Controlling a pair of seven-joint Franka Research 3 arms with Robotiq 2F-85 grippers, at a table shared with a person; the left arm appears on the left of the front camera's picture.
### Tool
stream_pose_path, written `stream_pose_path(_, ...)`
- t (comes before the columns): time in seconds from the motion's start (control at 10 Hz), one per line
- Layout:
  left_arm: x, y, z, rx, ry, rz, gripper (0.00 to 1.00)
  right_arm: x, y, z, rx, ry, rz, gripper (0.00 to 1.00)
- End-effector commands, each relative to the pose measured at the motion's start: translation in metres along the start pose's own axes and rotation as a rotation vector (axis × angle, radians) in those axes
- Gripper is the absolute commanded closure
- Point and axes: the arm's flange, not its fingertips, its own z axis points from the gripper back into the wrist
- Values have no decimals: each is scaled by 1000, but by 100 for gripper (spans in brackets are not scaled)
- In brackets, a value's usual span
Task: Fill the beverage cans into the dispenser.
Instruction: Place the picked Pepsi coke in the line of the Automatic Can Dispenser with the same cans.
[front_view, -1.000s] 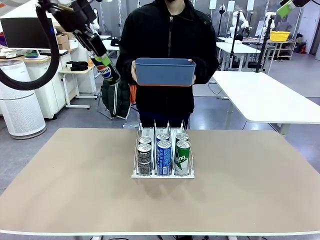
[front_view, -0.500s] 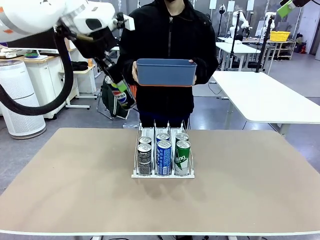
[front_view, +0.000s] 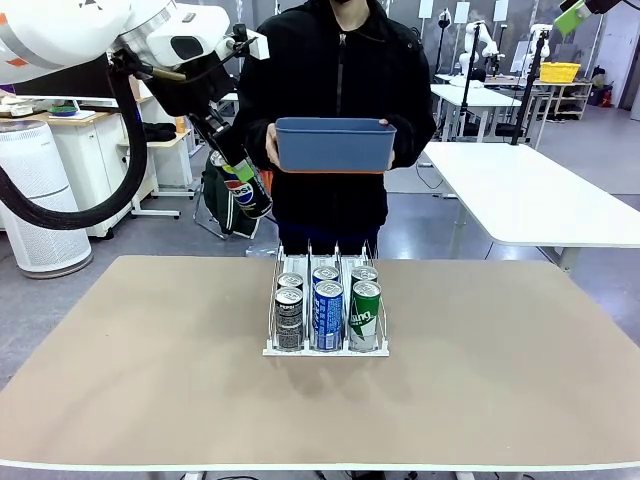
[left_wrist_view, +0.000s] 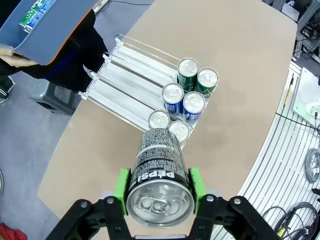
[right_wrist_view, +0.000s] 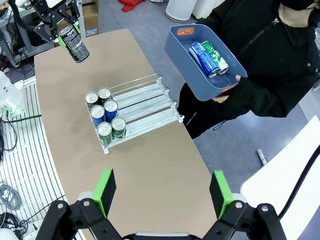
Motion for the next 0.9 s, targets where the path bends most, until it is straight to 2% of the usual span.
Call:
stream_pose_path(0.0,0,0,-1,-1,2,0,42,0,1,0,1,0,0,0)
stream_pose_path(0.1,3,10,-12,60,37,78,42,0,1,0,1,0,0,0)
stream_pose_path(0.2,4,7,-28,49,81,183,42,0,1,0,1,0,0,0)
stream_pose_path(0.4,0,-16,-43,121,108,230,42,0,1,0,1,0,0,0)
stream_pose_path(0.8,-25,-75,-65,97,80,169,42,0,1,0,1,0,0,0)
